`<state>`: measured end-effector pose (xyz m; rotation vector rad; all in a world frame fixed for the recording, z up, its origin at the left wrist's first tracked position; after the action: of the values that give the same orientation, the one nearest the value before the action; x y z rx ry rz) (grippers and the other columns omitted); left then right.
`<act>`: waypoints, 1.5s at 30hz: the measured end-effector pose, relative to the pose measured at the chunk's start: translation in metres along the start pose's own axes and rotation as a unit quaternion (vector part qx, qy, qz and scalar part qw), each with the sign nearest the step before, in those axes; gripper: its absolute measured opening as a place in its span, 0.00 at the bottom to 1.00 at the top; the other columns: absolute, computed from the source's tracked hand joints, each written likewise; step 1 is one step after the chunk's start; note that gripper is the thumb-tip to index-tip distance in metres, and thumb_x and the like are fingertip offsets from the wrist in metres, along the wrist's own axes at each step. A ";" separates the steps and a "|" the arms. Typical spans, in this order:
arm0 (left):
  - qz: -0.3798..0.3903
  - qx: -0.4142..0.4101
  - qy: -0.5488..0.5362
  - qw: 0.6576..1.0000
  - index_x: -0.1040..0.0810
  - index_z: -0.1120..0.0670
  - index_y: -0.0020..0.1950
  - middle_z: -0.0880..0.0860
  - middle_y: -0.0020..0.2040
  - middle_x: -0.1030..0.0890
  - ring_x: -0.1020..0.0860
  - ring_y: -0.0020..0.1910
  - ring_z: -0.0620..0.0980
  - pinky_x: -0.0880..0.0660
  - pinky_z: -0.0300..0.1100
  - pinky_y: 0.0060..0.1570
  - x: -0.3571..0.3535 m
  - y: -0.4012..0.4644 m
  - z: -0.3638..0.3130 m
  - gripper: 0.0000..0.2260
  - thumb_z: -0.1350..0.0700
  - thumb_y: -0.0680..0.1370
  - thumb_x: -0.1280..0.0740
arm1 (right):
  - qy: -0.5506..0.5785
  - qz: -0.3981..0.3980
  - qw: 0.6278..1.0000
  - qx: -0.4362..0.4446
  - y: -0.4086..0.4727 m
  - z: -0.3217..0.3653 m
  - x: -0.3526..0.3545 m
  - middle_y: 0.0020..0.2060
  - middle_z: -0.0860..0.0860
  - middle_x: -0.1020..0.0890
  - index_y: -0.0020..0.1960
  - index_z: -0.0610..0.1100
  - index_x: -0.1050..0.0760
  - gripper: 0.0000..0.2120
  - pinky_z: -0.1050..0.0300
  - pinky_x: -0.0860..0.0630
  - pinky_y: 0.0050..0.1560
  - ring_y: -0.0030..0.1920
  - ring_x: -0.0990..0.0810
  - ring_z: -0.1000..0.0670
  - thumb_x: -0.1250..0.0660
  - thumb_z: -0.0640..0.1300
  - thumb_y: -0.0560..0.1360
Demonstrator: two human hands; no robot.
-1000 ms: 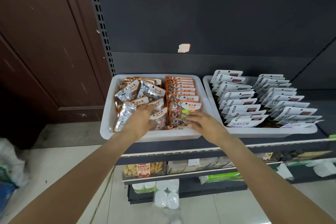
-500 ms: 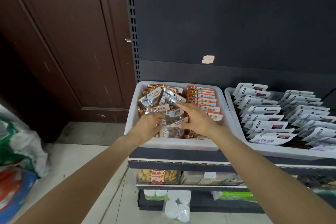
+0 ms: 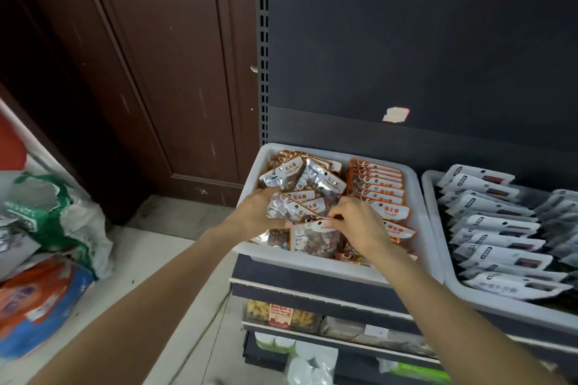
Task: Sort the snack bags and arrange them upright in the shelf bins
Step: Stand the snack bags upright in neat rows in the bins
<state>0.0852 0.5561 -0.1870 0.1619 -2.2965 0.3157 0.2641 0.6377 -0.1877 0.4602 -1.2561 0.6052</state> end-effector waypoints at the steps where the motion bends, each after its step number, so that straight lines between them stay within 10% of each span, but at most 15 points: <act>1: -0.011 -0.007 -0.004 1.000 0.32 0.54 0.69 0.51 0.62 0.26 0.27 0.62 0.51 0.33 0.37 0.56 0.001 0.001 -0.001 0.25 0.55 0.74 0.28 | 0.008 -0.007 1.000 -0.008 0.000 -0.001 -0.001 0.53 0.50 0.22 0.56 0.47 0.20 0.10 0.55 0.25 0.52 0.55 0.24 0.49 0.33 0.46 0.76; 13: -0.189 -0.066 -0.061 0.978 0.16 0.57 0.49 0.49 0.45 0.21 0.25 0.45 0.44 0.35 0.18 0.44 0.017 0.009 0.003 0.07 0.65 0.76 0.33 | 0.185 -0.045 0.981 -0.034 0.008 0.006 0.005 0.55 0.51 0.18 0.56 0.46 0.19 0.11 0.58 0.24 0.57 0.55 0.21 0.51 0.31 0.38 0.75; 19: -0.019 -0.007 -0.067 0.998 0.20 0.52 0.54 0.51 0.56 0.19 0.22 0.56 0.49 0.25 0.41 0.58 -0.002 0.005 0.015 0.08 0.60 0.80 0.38 | 0.185 -0.026 0.982 -0.009 0.003 0.020 -0.017 0.59 0.51 0.25 0.57 0.46 0.23 0.15 0.55 0.27 0.63 0.59 0.25 0.53 0.27 0.41 0.71; 23: 0.011 -0.008 -0.069 0.998 0.22 0.51 0.56 0.49 0.55 0.20 0.22 0.56 0.48 0.27 0.37 0.53 0.000 0.001 0.014 0.08 0.53 0.80 0.39 | 0.173 0.023 0.984 -0.034 0.003 0.011 -0.011 0.66 0.52 0.29 0.68 0.49 0.32 0.28 0.54 0.29 0.64 0.65 0.29 0.52 0.27 0.48 0.71; 28: 0.093 -0.091 0.091 0.987 0.21 0.50 0.59 0.46 0.49 0.23 0.23 0.51 0.49 0.28 0.37 0.47 -0.014 -0.003 0.012 0.12 0.48 0.78 0.34 | 0.225 0.153 0.962 0.001 -0.001 0.012 -0.010 0.51 0.54 0.18 0.56 0.49 0.21 0.14 0.58 0.24 0.53 0.49 0.21 0.56 0.34 0.55 0.75; 37: 0.025 -0.071 0.139 0.987 0.34 0.49 0.73 0.49 0.72 0.33 0.34 0.69 0.49 0.33 0.46 0.66 -0.003 -0.001 0.014 0.27 0.45 0.76 0.33 | 0.084 0.069 0.994 -0.013 0.045 -0.002 -0.006 0.72 0.48 0.35 0.74 0.50 0.39 0.25 0.50 0.33 0.69 0.70 0.34 0.47 0.38 0.40 0.79; 45: 0.020 -0.052 0.153 0.987 0.44 0.47 0.77 0.47 0.77 0.42 0.43 0.75 0.47 0.42 0.47 0.71 -0.003 0.000 0.022 0.36 0.38 0.74 0.34 | 0.045 0.114 0.992 0.003 0.067 0.013 -0.016 0.58 0.47 0.22 0.61 0.46 0.24 0.14 0.51 0.26 0.59 0.57 0.24 0.48 0.33 0.44 0.76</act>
<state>0.0714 0.5497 -0.2036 0.0115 -2.0067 0.2232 0.2082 0.6776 -0.2000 0.2931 -1.2289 0.8142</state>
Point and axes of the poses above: each hand's wrist, its own y-axis towards the middle knuckle, its own x-axis out of the back of the hand, z = x × y, the point moved 3 cm from there along y, towards the middle knuckle
